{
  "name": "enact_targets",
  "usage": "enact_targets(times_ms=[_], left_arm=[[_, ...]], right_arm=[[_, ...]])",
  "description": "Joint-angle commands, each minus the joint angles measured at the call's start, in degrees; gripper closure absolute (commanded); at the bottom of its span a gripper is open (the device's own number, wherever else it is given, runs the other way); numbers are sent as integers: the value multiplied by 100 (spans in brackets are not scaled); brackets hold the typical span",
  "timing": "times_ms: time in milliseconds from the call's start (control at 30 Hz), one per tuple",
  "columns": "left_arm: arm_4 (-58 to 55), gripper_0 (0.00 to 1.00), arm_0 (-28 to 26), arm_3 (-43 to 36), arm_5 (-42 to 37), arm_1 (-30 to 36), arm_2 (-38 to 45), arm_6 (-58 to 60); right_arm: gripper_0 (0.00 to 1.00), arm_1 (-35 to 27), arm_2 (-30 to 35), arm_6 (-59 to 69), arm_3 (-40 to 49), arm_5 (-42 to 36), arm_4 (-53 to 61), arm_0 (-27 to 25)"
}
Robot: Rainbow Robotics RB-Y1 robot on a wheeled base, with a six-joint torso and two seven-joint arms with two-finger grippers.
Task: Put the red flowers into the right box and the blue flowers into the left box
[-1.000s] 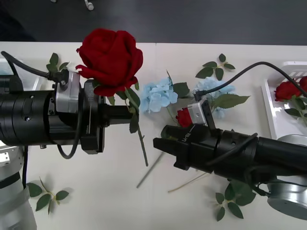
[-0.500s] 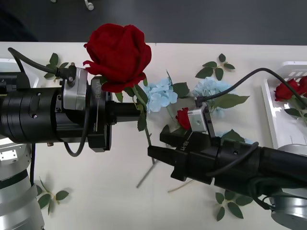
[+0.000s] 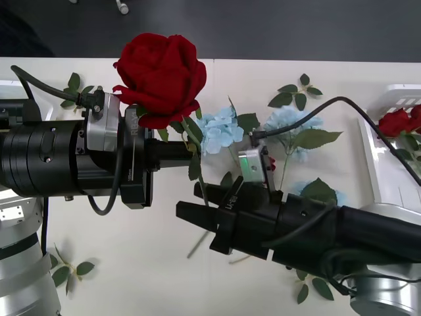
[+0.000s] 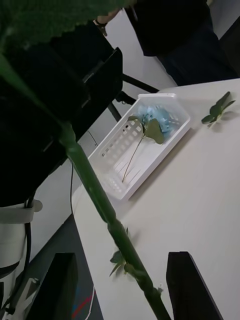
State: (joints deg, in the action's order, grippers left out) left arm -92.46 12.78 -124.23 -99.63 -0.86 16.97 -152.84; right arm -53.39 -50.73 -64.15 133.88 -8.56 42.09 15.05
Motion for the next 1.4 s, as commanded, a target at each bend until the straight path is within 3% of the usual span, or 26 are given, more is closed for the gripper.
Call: enact_targets(times_ms=[33, 267, 300, 333, 367, 933, 1000, 1133, 1400], left_arm=[[-17, 100, 67, -93, -13, -14, -36, -216], [-17, 100, 67, -93, -13, -14, -36, -216], [-17, 100, 67, -93, -13, -14, -36, -216], [-17, 100, 67, -93, -13, -14, -36, -216], [-17, 100, 67, -93, -13, -14, -36, -216], [-17, 100, 67, -93, -13, -14, -36, -216], [-17, 83, 67, -93, -13, -14, -36, -216], [-17, 0, 67, -93, -13, -14, -36, -216], [-17, 0, 67, -93, -13, -14, -36, -216]], right_arm=[[48, 91, 20, 280, -46, 29, -78, 165], [49, 100, 20, 245, -178, 29, -122, 165], [59, 100, 20, 245, -187, 29, -131, 165], [76, 100, 20, 245, -187, 29, -140, 165], [100, 91, 20, 245, -187, 29, -140, 165], [100, 83, 28, 245, -213, 29, -166, 165], [100, 83, 20, 245, -213, 29, -166, 165], [100, 74, 28, 254, -213, 38, -166, 165], [100, 21, 37, 280, -213, 47, -166, 156]])
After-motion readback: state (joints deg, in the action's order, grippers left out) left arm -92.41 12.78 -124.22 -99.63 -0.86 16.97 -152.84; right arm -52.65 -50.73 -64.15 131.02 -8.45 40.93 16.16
